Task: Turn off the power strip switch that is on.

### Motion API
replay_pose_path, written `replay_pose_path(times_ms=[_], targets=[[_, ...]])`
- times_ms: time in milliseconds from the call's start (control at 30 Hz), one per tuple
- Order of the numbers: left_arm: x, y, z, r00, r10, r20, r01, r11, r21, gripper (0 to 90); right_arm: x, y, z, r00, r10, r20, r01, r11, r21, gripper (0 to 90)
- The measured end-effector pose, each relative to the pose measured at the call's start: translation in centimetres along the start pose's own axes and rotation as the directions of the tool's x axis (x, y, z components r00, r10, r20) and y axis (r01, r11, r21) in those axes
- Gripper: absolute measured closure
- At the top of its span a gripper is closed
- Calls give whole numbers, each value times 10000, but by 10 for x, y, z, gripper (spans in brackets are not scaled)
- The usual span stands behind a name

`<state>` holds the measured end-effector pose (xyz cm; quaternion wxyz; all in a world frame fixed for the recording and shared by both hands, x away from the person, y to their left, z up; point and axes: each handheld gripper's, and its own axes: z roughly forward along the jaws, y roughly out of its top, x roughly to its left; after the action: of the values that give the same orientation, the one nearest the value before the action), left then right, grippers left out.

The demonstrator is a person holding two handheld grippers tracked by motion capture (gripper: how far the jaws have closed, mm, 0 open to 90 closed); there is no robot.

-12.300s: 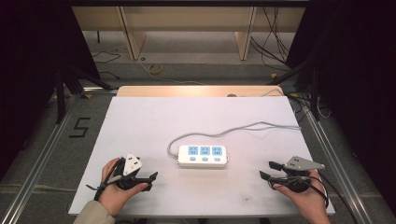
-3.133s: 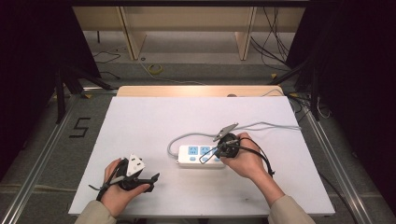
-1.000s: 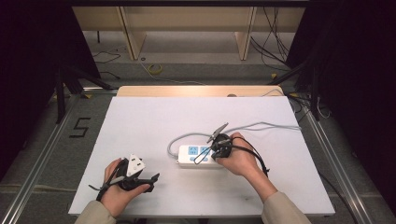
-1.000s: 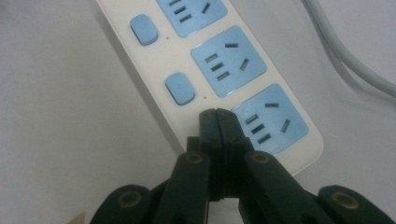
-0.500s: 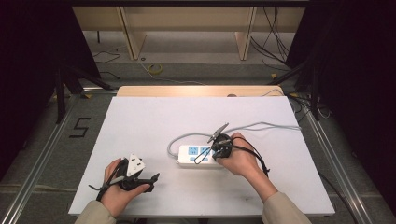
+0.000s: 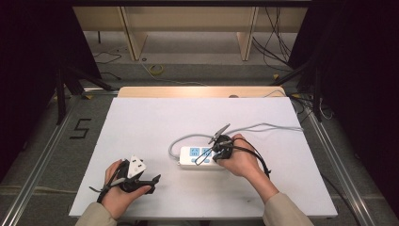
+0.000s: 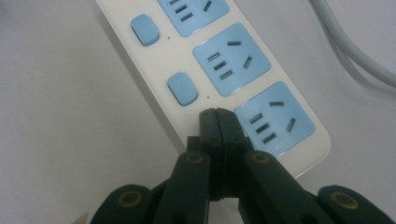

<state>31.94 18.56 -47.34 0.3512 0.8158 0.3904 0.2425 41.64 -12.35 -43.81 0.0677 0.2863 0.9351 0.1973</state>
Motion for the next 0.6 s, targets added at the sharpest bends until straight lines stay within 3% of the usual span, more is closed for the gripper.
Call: replay_pose_path(times_ms=[367, 600], targets=[[0, 0, 0, 10000, 31, 4, -31, 10000, 2, 174, 0, 0, 0, 10000, -60, 48, 60, 10000, 11, 900], [0, 0, 1, 10000, 59, 4, -59, 10000, 40, 174, 0, -4, 0, 10000, 77, 45, -75, 9994, -346, 900]])
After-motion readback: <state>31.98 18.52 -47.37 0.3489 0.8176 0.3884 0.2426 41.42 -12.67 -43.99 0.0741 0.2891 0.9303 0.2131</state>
